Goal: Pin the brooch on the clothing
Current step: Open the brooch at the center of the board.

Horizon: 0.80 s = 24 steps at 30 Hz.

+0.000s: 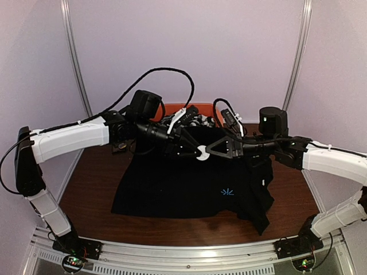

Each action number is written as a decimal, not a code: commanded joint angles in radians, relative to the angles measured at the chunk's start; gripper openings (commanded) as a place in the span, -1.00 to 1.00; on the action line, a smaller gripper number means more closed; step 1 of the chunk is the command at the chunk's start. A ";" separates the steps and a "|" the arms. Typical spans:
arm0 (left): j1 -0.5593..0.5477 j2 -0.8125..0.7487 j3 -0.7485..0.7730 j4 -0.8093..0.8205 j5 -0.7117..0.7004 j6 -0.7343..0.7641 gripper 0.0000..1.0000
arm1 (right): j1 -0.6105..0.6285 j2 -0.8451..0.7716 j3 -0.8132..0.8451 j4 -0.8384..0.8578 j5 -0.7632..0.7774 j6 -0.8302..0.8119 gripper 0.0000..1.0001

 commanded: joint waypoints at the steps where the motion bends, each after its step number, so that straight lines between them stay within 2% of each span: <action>1: -0.002 0.021 -0.008 0.041 -0.002 -0.018 -0.27 | 0.005 0.008 0.021 -0.001 -0.012 0.001 -1.00; 7: -0.003 0.035 -0.012 0.050 -0.015 -0.035 -0.37 | 0.013 0.019 0.024 -0.004 -0.009 0.000 -1.00; 14: -0.005 0.048 -0.020 0.075 -0.020 -0.067 -0.62 | 0.022 0.021 0.021 -0.009 0.003 -0.008 -1.00; 20: -0.005 0.044 -0.042 0.127 -0.009 -0.105 -0.75 | 0.024 0.024 0.021 -0.024 0.013 -0.022 -1.00; 22: -0.004 0.043 -0.047 0.145 0.003 -0.116 -0.74 | 0.024 0.023 0.019 -0.027 0.014 -0.024 -1.00; 24: -0.002 0.036 -0.050 0.164 0.027 -0.131 -0.54 | 0.025 0.019 0.018 -0.035 0.022 -0.033 -1.00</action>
